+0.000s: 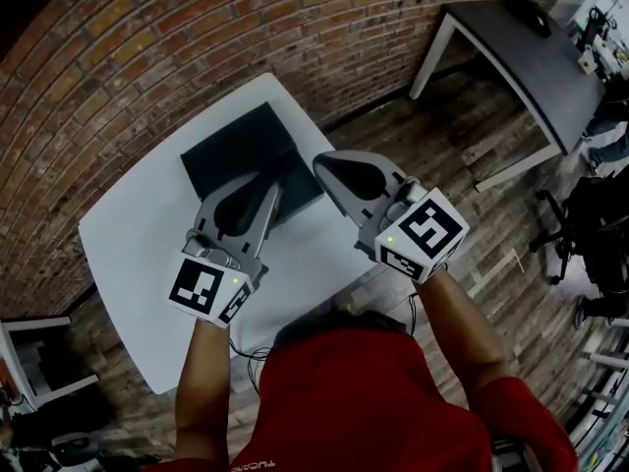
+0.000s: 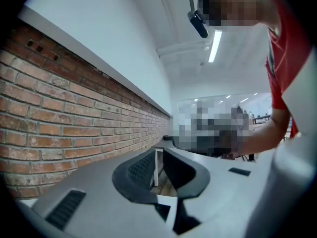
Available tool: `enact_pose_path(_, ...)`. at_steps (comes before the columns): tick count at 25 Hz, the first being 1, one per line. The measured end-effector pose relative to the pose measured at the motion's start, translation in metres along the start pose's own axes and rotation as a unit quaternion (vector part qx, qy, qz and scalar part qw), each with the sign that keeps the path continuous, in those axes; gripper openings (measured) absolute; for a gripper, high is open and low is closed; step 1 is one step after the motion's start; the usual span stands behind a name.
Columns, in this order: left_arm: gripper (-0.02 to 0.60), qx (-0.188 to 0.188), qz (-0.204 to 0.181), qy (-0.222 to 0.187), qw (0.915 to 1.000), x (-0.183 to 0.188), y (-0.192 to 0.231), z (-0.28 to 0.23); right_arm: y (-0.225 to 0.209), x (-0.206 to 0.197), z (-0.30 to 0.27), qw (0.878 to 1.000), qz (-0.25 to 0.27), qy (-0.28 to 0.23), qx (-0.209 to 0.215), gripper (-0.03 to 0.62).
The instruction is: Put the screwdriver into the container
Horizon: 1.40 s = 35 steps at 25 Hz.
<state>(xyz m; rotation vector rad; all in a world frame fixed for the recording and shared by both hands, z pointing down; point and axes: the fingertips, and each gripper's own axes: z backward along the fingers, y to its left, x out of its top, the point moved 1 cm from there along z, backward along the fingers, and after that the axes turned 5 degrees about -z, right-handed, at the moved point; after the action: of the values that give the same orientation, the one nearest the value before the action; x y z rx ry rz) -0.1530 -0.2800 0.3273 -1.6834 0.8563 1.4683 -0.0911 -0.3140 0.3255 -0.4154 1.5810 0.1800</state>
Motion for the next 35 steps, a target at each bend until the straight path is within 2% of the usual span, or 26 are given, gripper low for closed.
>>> enact_pose_path(11, 0.017, 0.023, 0.002, -0.049, 0.9985, 0.027, -0.020, 0.012, 0.022, 0.016, 0.008, 0.999, 0.004, -0.024, 0.028, 0.032)
enact_pose_path(18, 0.014, 0.030, 0.014, -0.073, 0.9968, 0.041, -0.029, 0.023, 0.039, 0.024, 0.014, 0.998, 0.013, -0.039, 0.044, 0.031)
enact_pose_path(27, 0.012, 0.036, 0.008, -0.079, 0.9962, 0.047, -0.037, 0.028, 0.058, 0.026, 0.021, 0.997, 0.029, -0.050, 0.060, 0.031)
enact_pose_path(35, 0.012, 0.034, 0.010, -0.073, 0.9967, 0.042, -0.042, 0.031, 0.061, 0.023, 0.024, 0.997, 0.038, -0.045, 0.053, 0.031)
